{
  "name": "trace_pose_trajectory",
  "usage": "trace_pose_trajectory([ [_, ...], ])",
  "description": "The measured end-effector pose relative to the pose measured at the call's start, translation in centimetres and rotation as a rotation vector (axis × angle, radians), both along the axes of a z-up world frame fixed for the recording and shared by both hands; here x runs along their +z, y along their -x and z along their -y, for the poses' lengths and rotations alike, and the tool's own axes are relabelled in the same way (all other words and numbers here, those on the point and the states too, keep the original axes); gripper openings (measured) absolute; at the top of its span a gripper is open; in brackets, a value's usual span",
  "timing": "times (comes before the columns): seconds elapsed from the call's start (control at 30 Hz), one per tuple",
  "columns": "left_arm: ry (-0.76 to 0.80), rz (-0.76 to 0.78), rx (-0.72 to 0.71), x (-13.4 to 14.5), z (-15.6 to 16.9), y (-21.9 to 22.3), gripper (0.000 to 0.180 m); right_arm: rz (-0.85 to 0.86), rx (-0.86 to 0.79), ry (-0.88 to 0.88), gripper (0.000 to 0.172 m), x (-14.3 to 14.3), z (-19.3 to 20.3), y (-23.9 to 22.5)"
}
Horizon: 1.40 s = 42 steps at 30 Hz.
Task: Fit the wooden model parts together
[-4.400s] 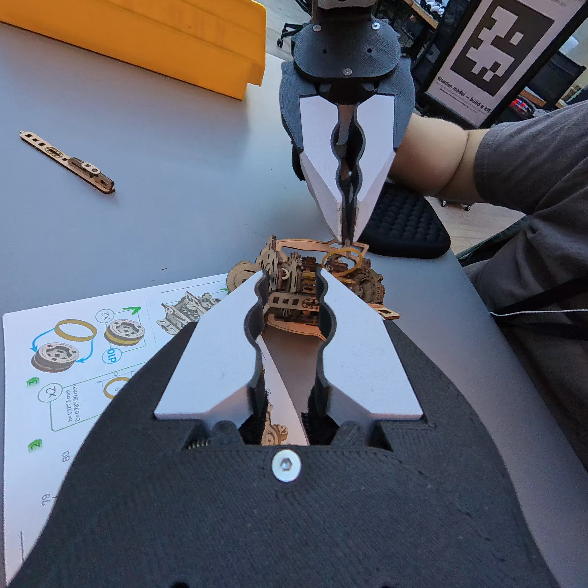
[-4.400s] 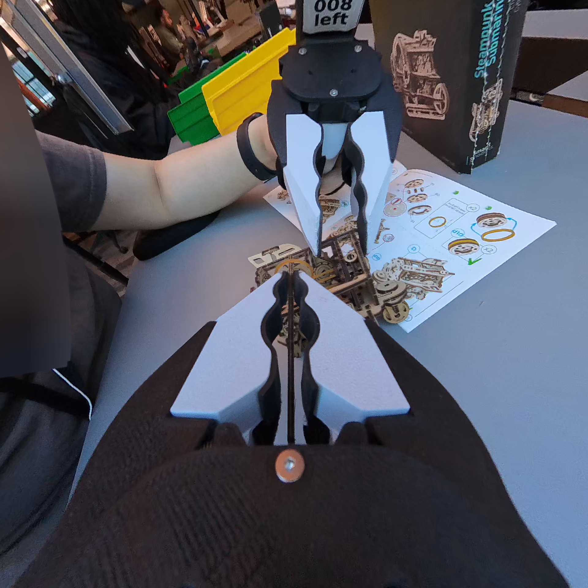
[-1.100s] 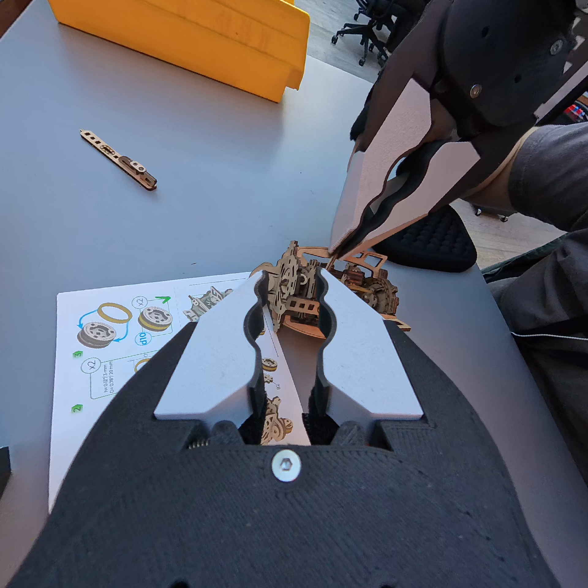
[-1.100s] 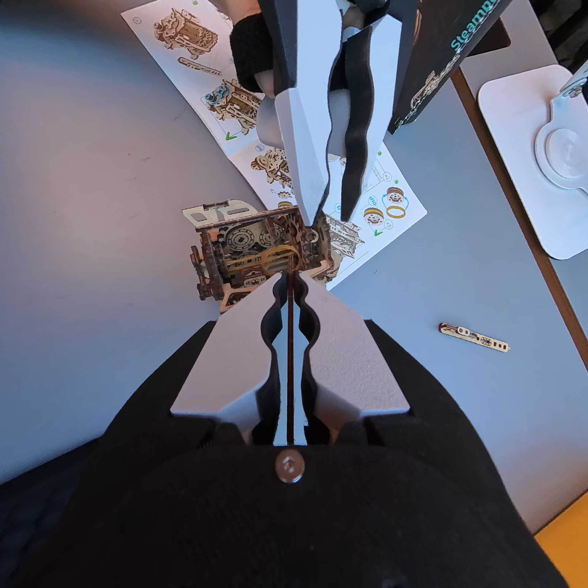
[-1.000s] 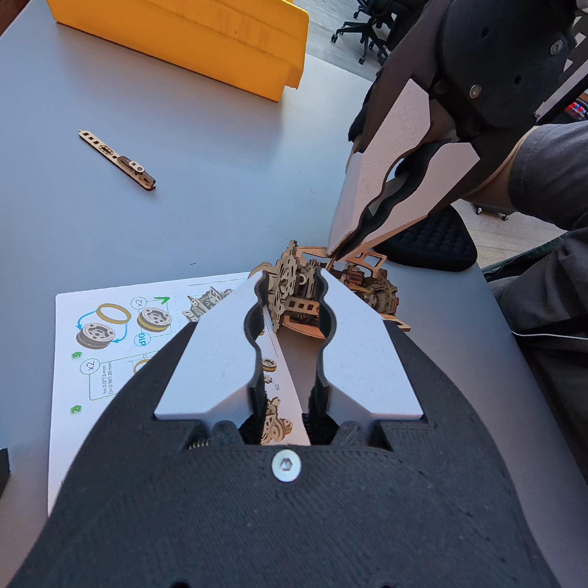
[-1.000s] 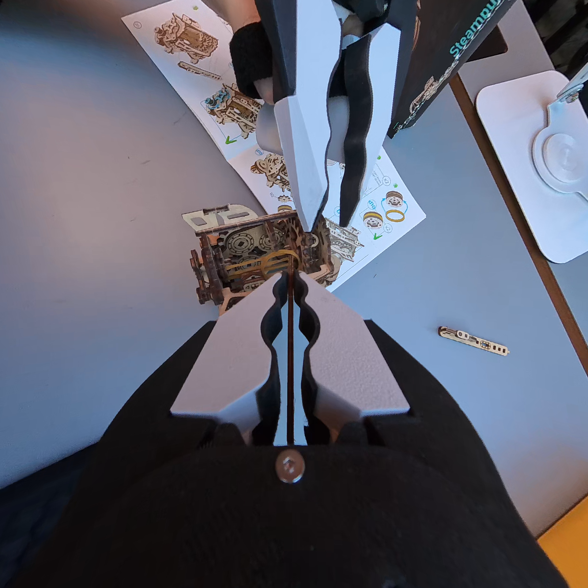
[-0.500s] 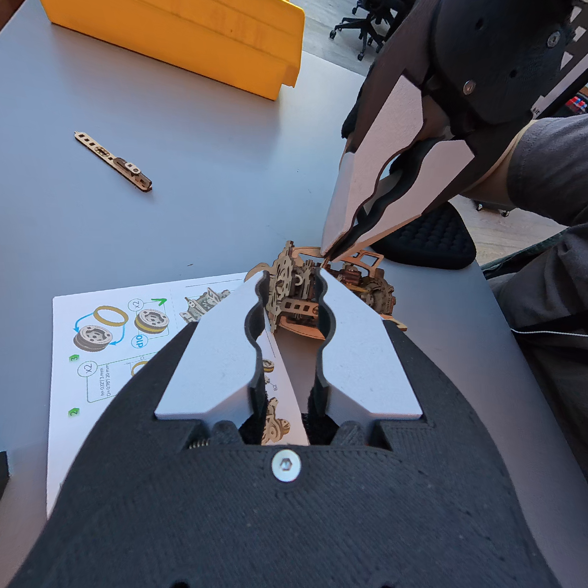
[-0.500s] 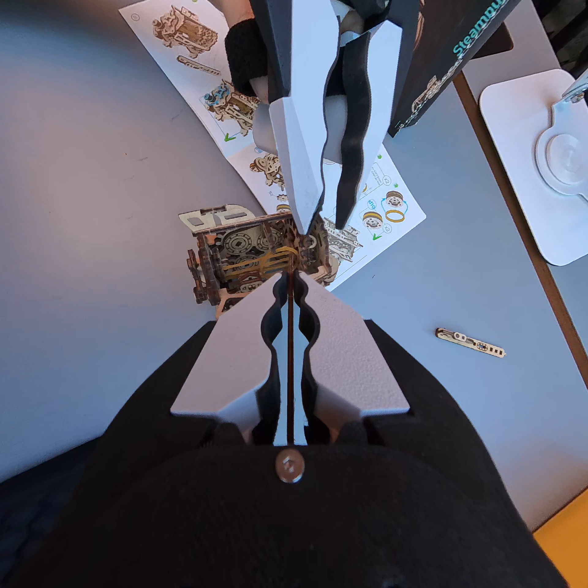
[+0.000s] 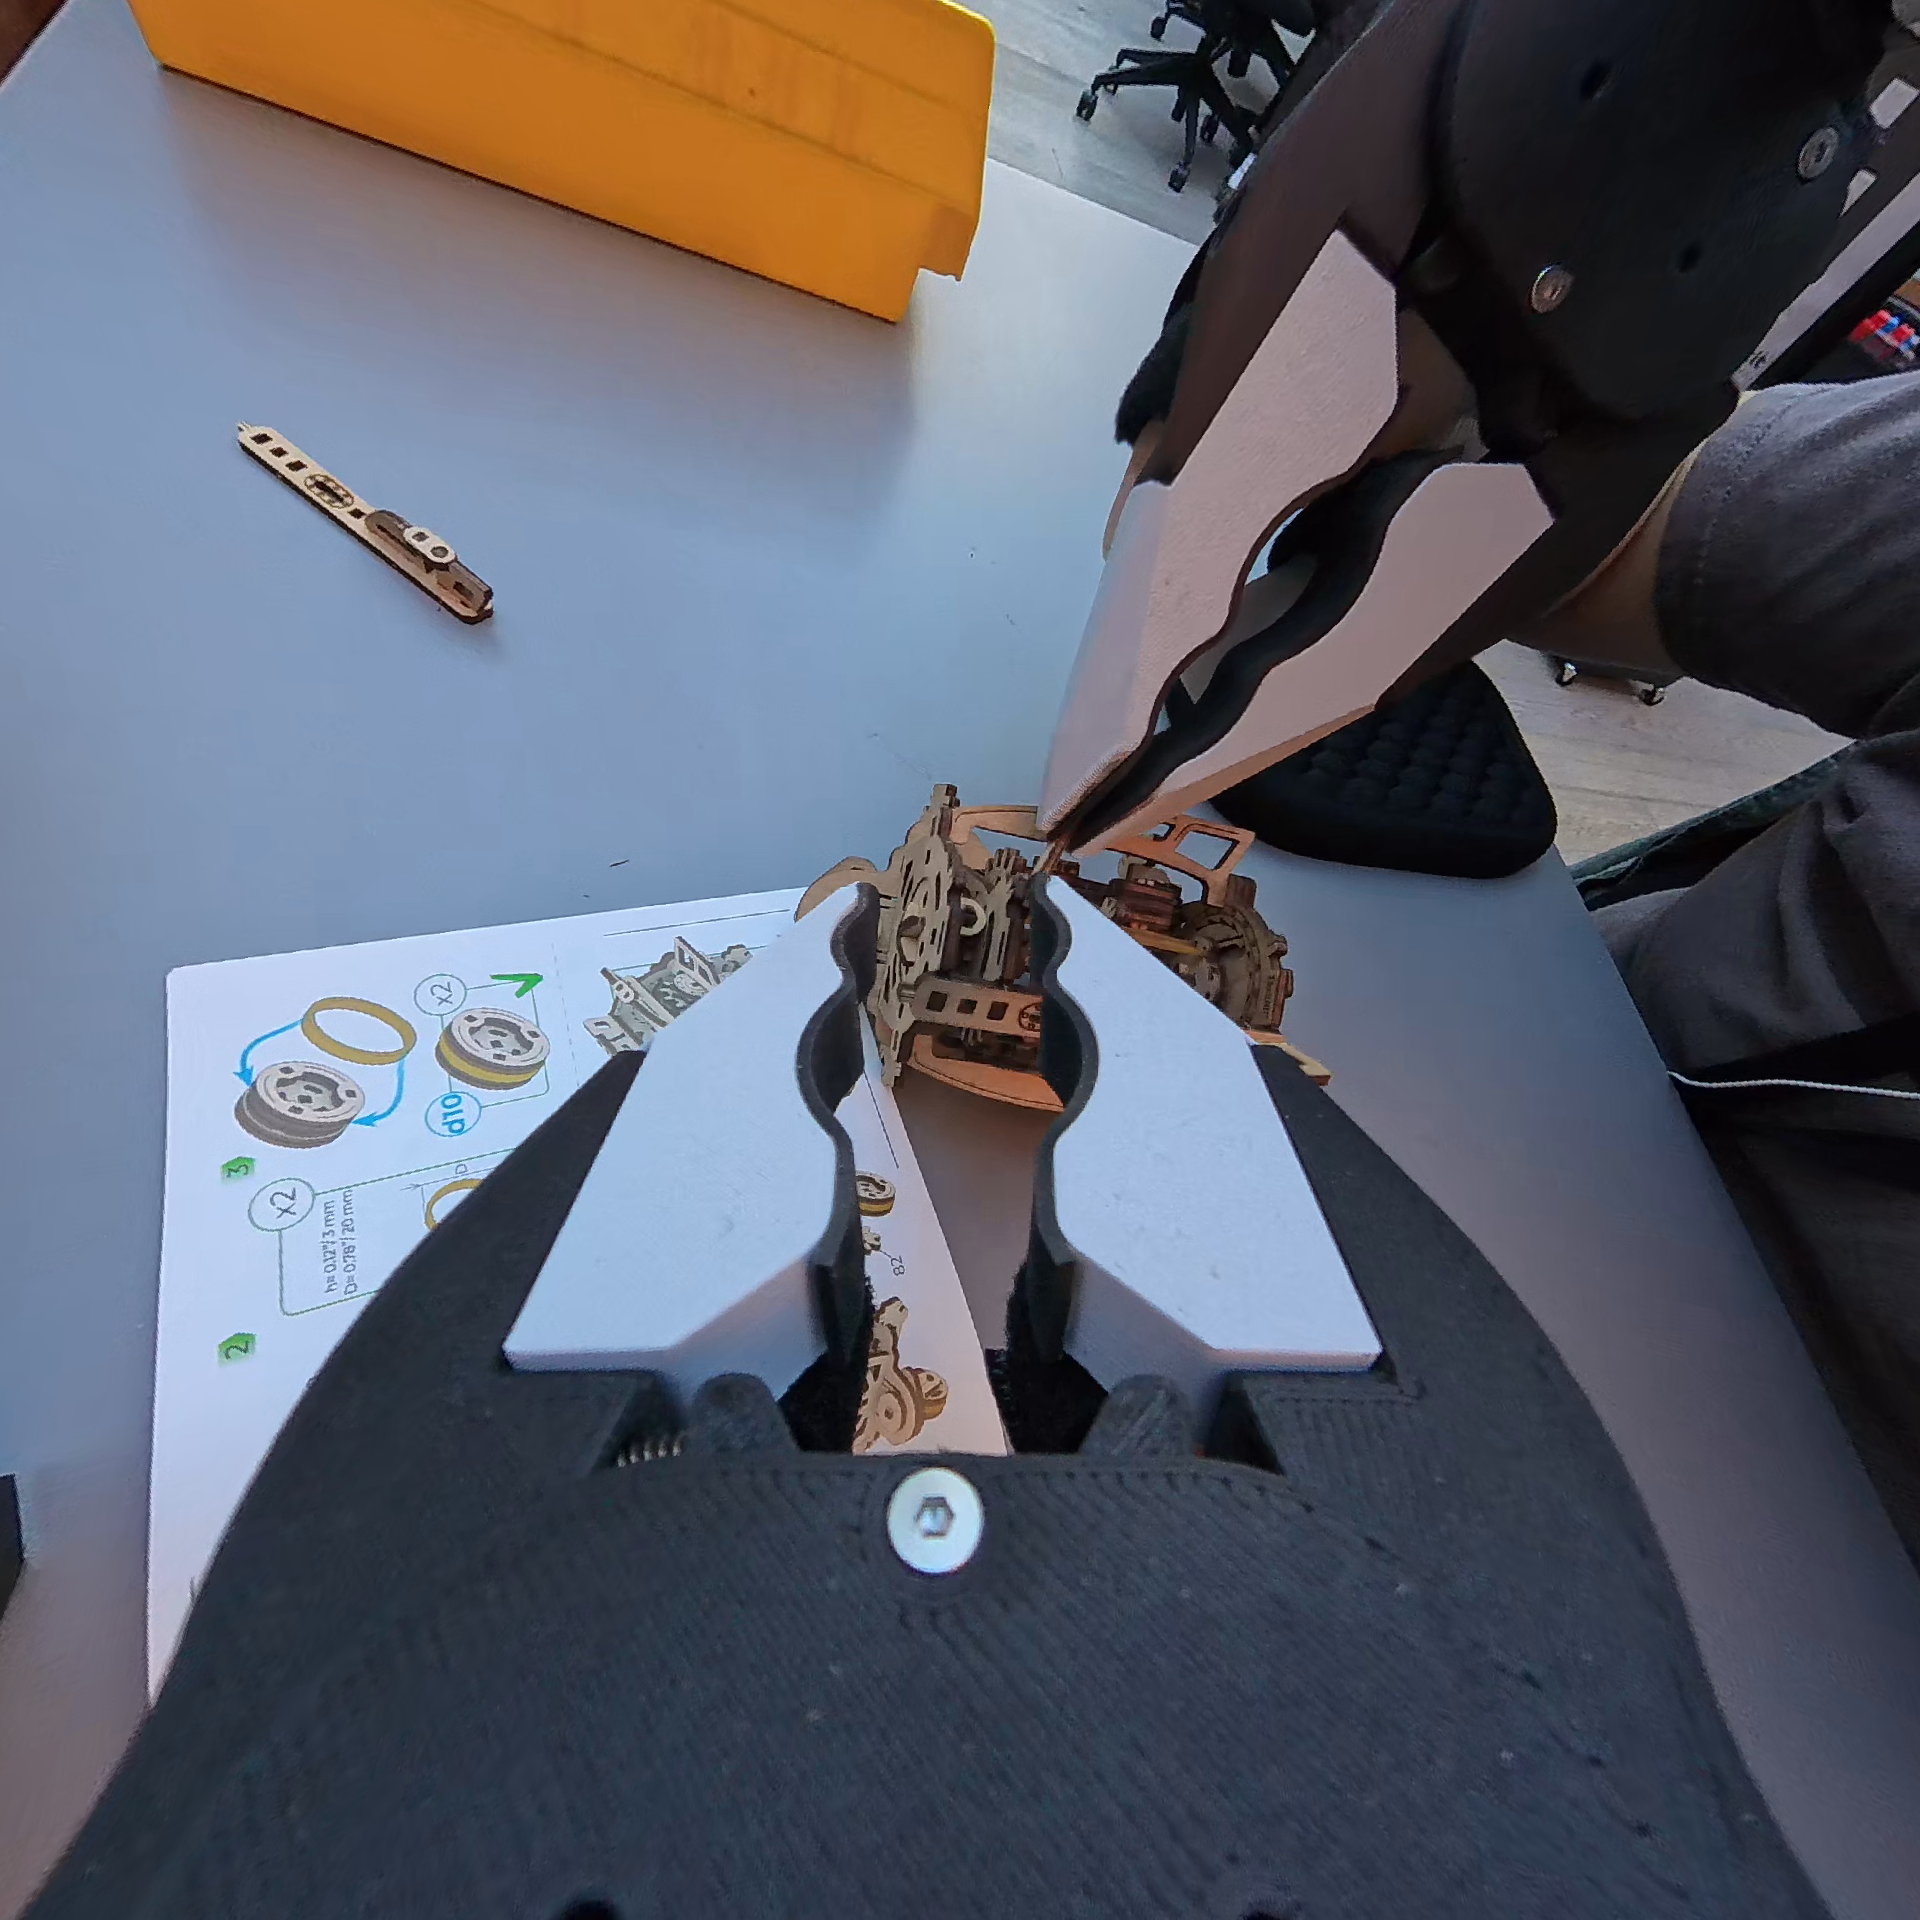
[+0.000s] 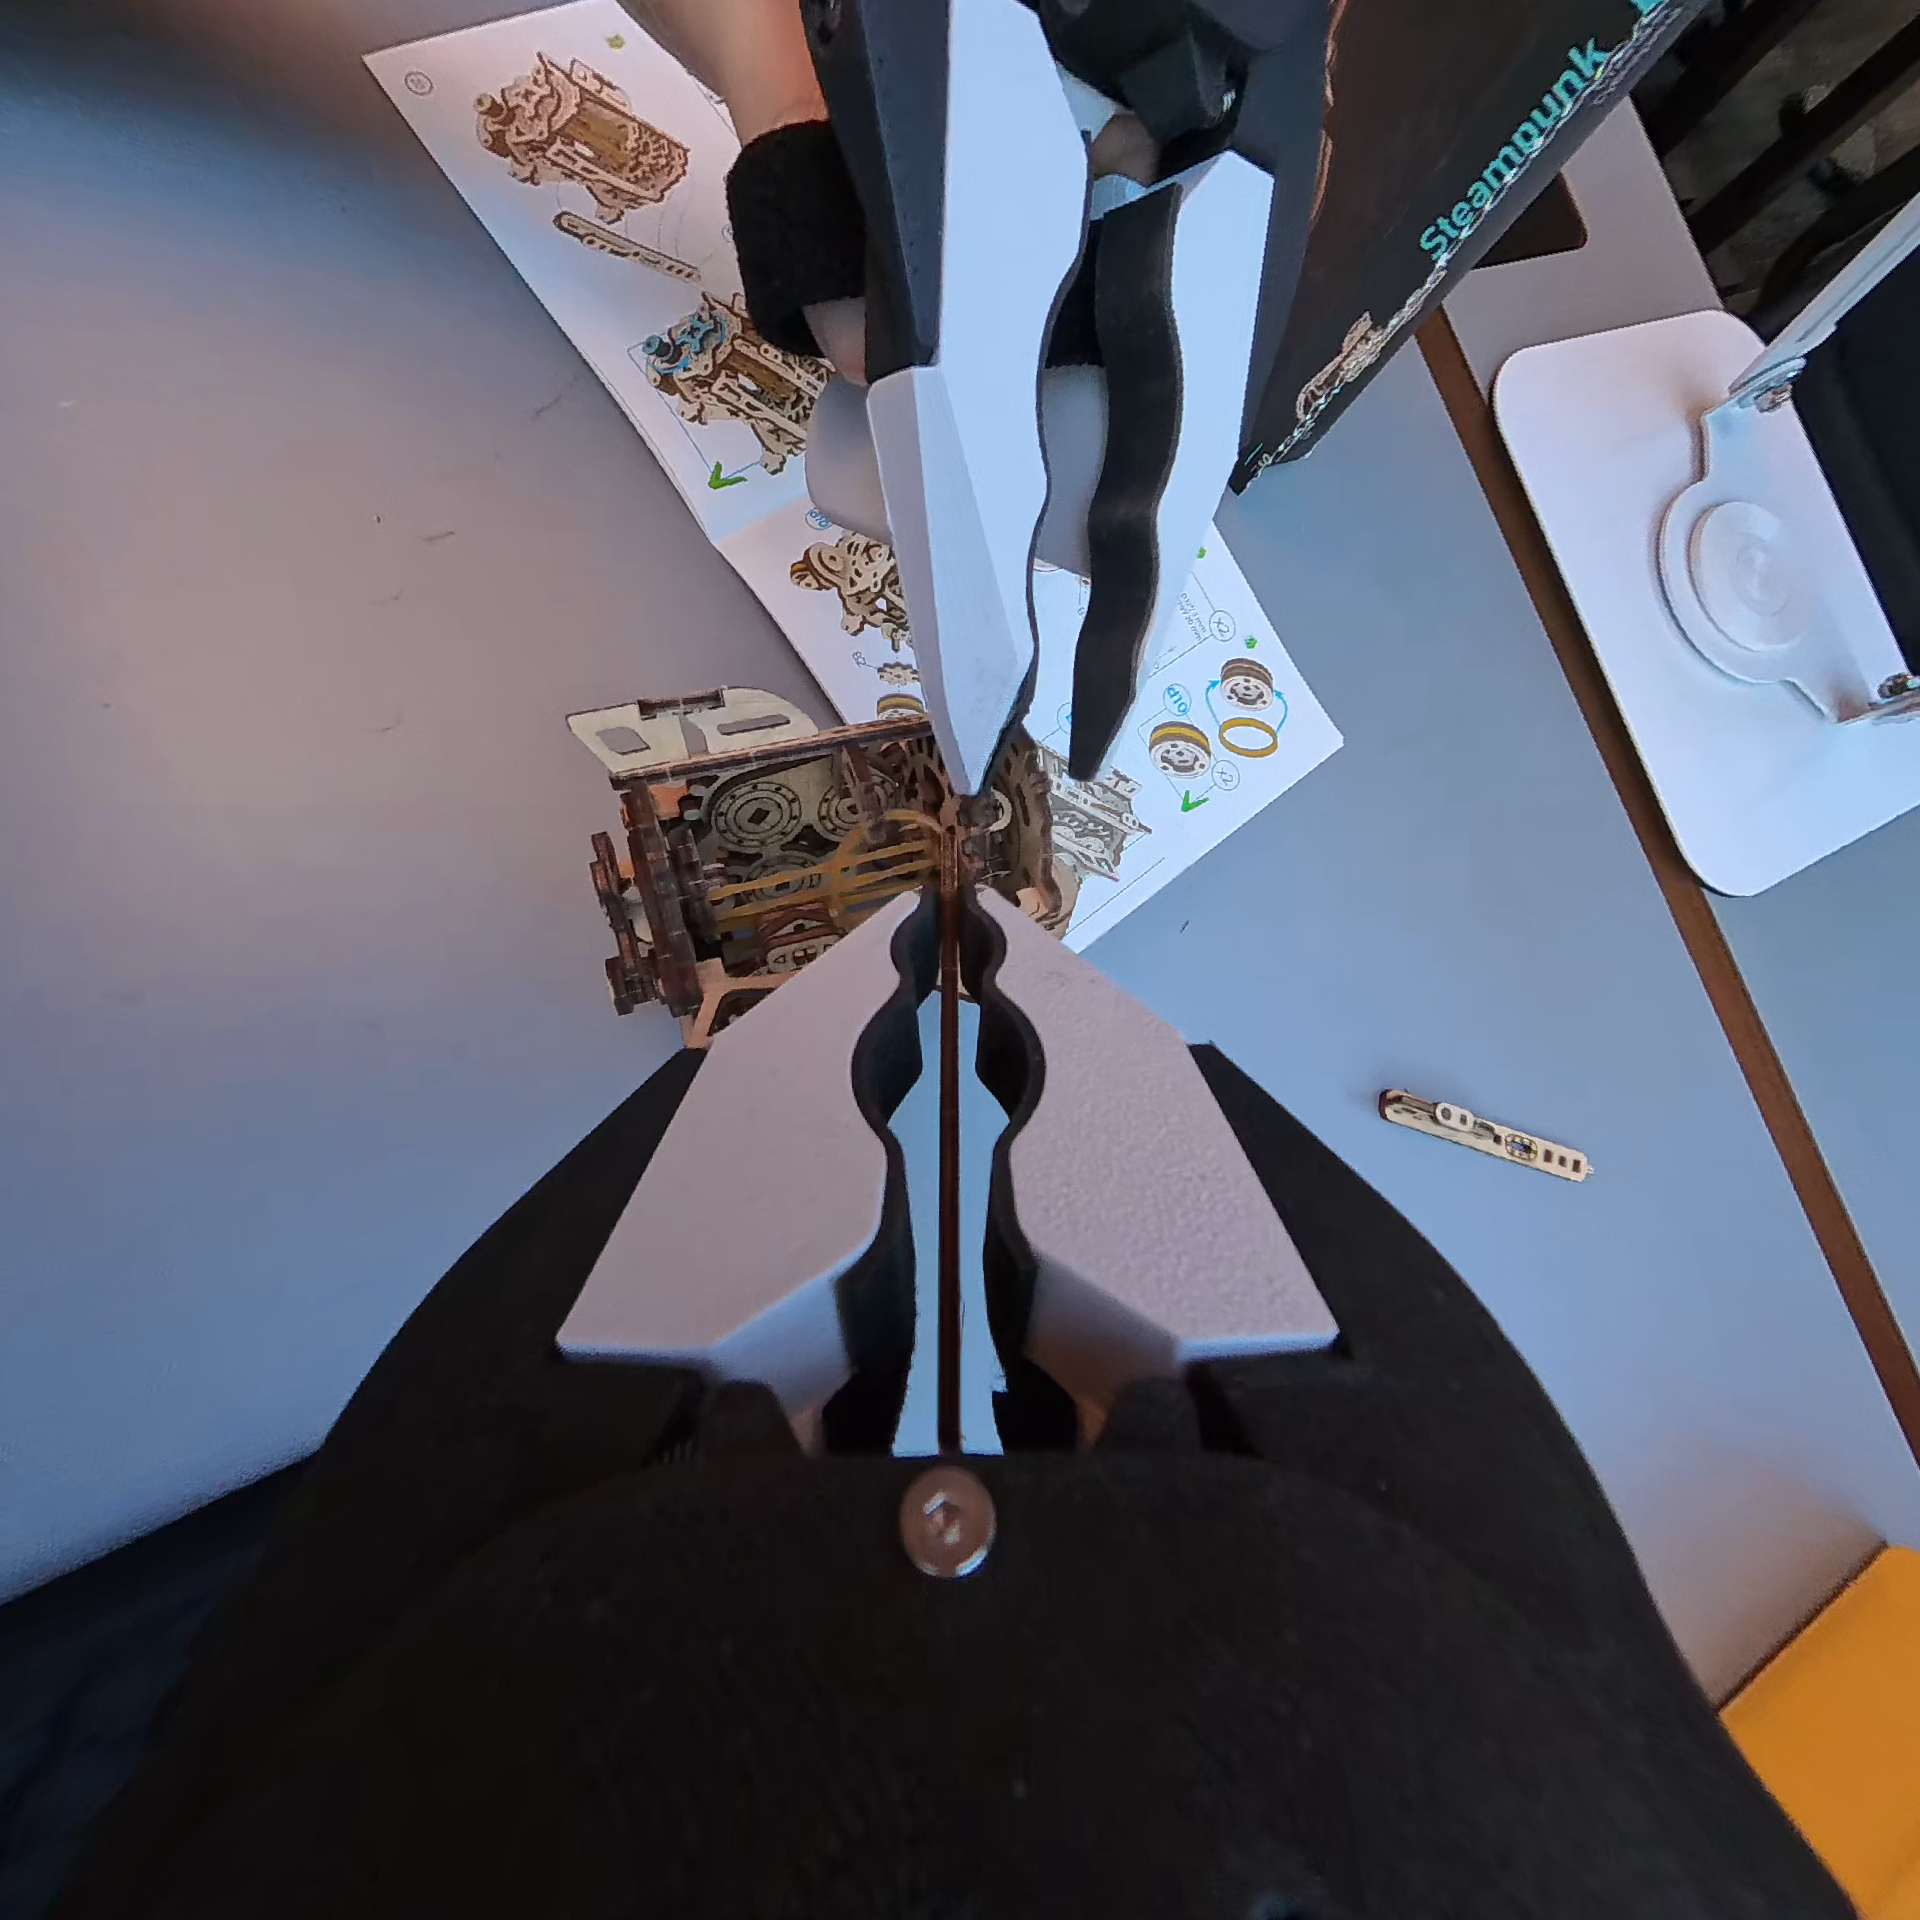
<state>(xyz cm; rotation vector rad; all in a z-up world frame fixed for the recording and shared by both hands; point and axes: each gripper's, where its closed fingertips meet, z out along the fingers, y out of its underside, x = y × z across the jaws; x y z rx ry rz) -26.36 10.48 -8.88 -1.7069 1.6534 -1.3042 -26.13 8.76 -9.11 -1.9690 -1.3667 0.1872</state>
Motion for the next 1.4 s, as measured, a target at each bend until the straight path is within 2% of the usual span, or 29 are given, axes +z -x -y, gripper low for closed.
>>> trace_pose_trajectory([
  [0.5, 0.061, 0.007, -0.013, -0.29, 0.18, -0.02, 0.025, 0.087, -0.035, -0.07, 0.001, -0.41, 0.03, -0.38],
  [0.7, 0.061, 0.008, -0.016, -0.28, 0.29, -0.08, 0.025, 0.056, -0.044, -0.061, 0.001, -0.26, 0.12, -0.12],
  [1.07, 0.065, 0.006, -0.013, -0.3, 0.24, -0.07, 0.025, 0.129, -0.073, -0.153, 0.001, -0.34, 0.18, -0.41],
  [1.23, 0.064, 0.008, -0.015, -0.27, 0.34, -0.14, 0.025, 0.104, -0.103, -0.133, 0.001, -0.14, 0.48, -0.76],
  [1.4, 0.059, 0.006, -0.011, -0.28, 0.32, -0.16, 0.025, 0.152, -0.112, -0.112, 0.001, -0.18, 0.47, -0.75],
])
